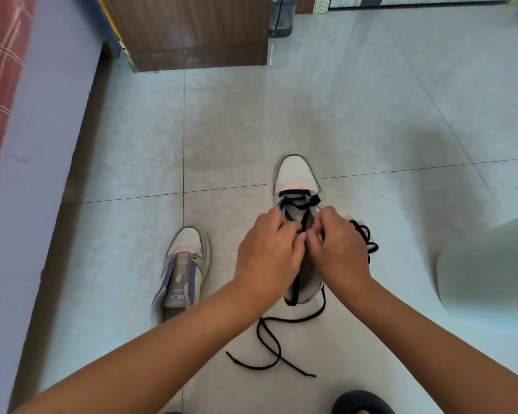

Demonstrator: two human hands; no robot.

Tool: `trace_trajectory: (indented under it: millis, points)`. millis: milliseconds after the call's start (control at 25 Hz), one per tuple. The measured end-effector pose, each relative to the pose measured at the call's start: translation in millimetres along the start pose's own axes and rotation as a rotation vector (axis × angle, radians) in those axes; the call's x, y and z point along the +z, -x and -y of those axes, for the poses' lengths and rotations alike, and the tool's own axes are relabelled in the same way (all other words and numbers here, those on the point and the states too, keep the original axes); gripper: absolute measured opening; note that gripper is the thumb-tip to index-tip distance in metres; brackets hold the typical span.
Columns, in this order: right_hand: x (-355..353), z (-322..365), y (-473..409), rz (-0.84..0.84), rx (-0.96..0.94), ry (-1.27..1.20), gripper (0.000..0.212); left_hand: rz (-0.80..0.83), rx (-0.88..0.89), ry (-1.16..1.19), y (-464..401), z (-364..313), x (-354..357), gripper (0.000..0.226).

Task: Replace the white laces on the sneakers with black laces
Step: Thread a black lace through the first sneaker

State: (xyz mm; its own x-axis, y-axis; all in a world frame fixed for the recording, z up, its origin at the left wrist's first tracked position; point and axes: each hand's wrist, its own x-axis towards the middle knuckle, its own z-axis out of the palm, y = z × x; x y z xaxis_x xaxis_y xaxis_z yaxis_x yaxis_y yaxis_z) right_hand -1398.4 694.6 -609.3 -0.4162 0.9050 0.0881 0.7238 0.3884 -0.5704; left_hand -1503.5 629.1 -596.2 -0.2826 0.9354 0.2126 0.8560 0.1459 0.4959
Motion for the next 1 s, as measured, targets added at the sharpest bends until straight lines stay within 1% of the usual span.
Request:
trace_trajectory:
  millis: [40, 120, 160, 240, 320, 440, 560, 720, 800, 920, 1000]
  points:
    - [1.0, 1.8, 2.6, -0.023, -0.033, 0.013, 0.018, 0.002, -0.05, -0.011, -8.0, -2.8, 4.4, 0.029]
    - [1.9, 3.4, 6.0, -0.07, -0.07, 0.016, 0.021, 0.067, -0.189, -0.003, -20.4, -5.8, 9.1, 0.025]
    - [1.8, 3.6, 6.9, -0.079, -0.068, 0.005, 0.023, 0.096, -0.26, 0.011, -23.8, -5.5, 10.7, 0.026]
    - [1.7, 3.3, 9.2, -0.077, -0.051, -0.006, 0.023, 0.135, -0.323, 0.064, -27.3, -4.1, 12.1, 0.026]
    - [1.3, 3.5, 10.9, -0.074, -0.045, 0.002, 0.022, 0.165, -0.349, 0.164, -28.5, -3.3, 11.4, 0.021]
    - [-1.4, 4.4, 10.9, -0.028, -0.034, -0.013, 0.023, 0.224, -0.344, 0.252, -27.6, -2.9, 7.1, 0.016]
    - [-7.4, 4.7, 6.6, 0.011, -0.016, -0.04, 0.021, 0.224, -0.277, 0.257, -19.2, -2.8, -2.5, 0.015]
    - [-13.3, 9.9, 6.1, 0.006, -0.009, -0.056, 0.019, 0.246, -0.181, 0.29, 0.7, -4.6, -19.0, 0.01]
    - [-14.2, 12.0, 7.3, -0.006, -0.027, -0.059, 0.021, 0.257, -0.156, 0.309, 8.4, -6.0, -26.5, 0.013]
    - [-18.2, 14.3, 7.3, -0.033, -0.046, -0.055, 0.023, 0.219, -0.11, 0.289, 19.6, -4.2, -29.1, 0.016]
    - [-21.4, 16.2, 6.1, -0.042, -0.035, -0.068, 0.023, 0.145, -0.052, 0.246, 25.6, -2.6, -27.1, 0.014]
